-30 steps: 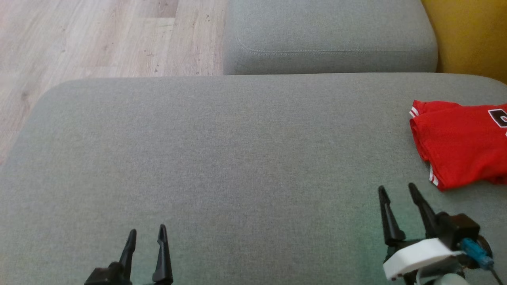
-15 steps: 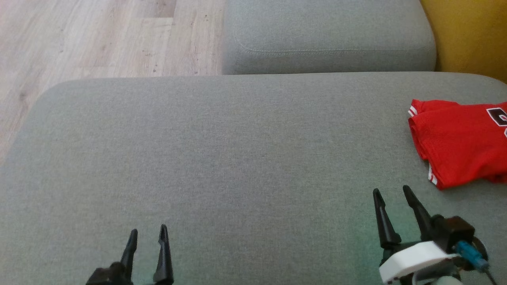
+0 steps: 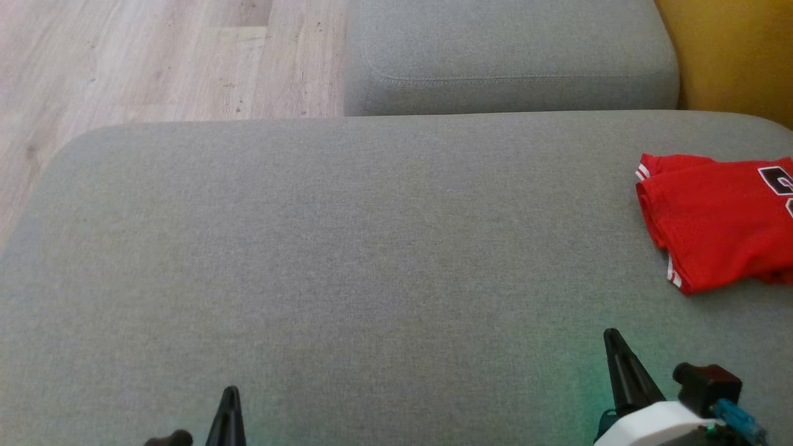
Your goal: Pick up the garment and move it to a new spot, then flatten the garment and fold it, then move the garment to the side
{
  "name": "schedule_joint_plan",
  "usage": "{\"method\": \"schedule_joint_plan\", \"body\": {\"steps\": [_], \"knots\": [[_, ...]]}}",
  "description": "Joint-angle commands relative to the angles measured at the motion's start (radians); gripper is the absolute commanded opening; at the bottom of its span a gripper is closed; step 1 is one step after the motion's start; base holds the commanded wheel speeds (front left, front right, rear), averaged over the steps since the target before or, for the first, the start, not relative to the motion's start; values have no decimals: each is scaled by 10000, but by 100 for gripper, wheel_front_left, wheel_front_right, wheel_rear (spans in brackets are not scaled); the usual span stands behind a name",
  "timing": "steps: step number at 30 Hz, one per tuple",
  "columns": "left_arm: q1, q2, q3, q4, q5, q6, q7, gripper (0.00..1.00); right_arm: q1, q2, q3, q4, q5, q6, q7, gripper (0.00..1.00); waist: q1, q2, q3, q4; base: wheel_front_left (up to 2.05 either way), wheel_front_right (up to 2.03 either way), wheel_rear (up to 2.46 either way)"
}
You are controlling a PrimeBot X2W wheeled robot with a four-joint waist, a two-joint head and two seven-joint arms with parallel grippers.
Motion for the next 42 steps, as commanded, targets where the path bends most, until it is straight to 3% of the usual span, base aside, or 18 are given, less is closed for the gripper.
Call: {"method": "schedule_joint_plan", "body": {"steps": [1, 42], "knots": [[-402, 1, 313, -230, -204, -135, 59, 0, -417, -78, -48, -328, 349, -1, 27, 0, 0, -1, 4, -8, 0, 0, 0], [-1161, -664, 2210, -46, -3470, -1410, 1178, 0, -1118, -255, -399, -261, 5389, -3, 606, 0, 0, -1, 119, -223, 0, 0, 0]]}}
